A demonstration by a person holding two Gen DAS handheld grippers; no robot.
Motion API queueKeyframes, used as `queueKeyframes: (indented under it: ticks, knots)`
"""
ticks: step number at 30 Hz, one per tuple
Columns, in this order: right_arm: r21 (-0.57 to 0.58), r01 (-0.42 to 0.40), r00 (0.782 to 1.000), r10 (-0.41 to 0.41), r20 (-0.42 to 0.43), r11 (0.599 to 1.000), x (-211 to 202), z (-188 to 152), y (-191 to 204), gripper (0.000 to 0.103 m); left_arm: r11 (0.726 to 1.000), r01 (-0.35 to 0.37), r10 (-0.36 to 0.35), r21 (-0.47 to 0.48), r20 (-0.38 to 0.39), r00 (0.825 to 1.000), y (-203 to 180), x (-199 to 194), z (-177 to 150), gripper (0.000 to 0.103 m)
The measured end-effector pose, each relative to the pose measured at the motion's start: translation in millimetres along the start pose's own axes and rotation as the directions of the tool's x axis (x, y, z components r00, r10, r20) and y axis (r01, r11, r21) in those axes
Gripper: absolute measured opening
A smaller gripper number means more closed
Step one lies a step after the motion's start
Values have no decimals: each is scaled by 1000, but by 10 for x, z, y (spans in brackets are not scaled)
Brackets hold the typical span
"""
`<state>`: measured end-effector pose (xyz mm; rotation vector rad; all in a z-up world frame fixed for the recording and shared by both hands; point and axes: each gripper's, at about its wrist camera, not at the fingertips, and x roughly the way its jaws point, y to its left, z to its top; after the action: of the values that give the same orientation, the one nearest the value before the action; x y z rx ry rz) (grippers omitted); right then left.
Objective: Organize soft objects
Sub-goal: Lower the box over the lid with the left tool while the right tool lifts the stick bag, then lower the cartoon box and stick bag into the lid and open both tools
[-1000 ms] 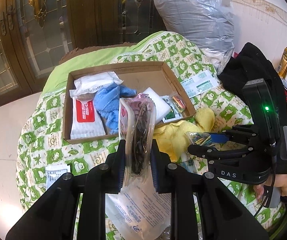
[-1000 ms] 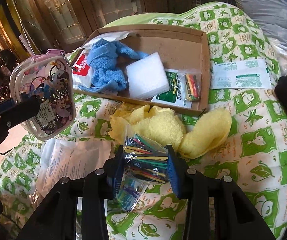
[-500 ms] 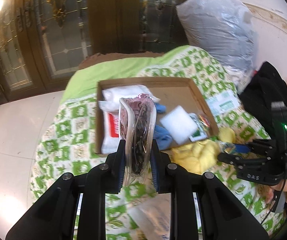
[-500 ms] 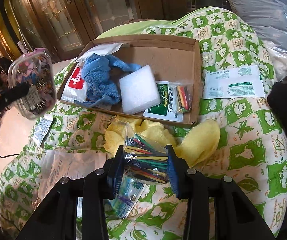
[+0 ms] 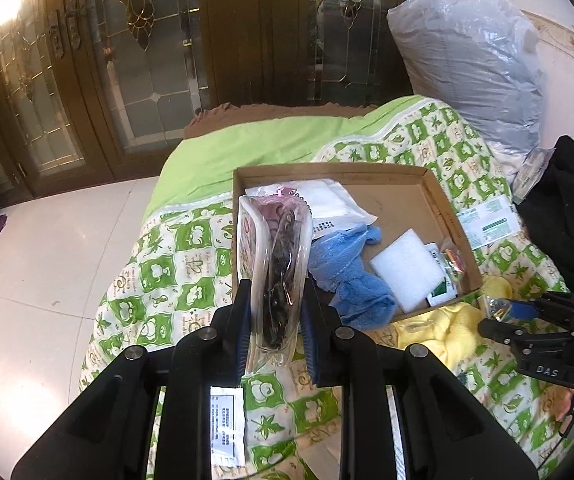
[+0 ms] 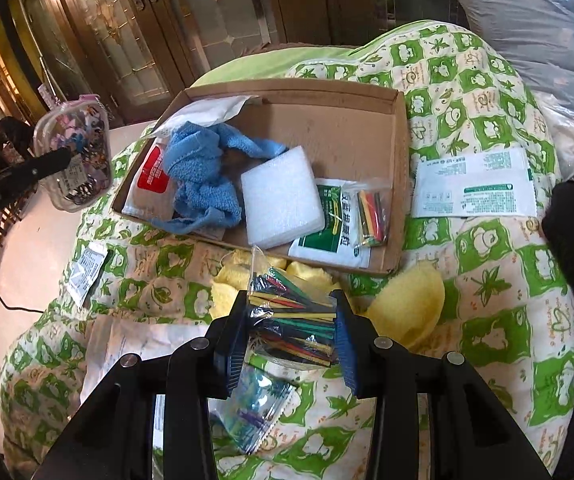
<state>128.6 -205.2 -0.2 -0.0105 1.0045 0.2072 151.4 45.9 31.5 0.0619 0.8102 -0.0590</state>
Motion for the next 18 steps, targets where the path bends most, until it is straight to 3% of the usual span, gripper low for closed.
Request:
queueKeyframes:
  ticks: [6, 11, 18]
  knots:
    - [-5, 5, 1000, -5, -9, 1000, 81, 71, -40, 38, 999, -14, 15, 32, -5, 1000, -78, 141, 98, 20]
    - [-7, 6, 1000, -6, -14, 1000, 195, 172, -59, 38, 990, -77, 75, 122, 18, 997, -167, 268, 370, 20]
    - [-13, 17, 1000, -18, -24, 1000, 395, 376, -136, 38, 931, -202, 193, 303, 58, 979, -434, 608, 541, 20]
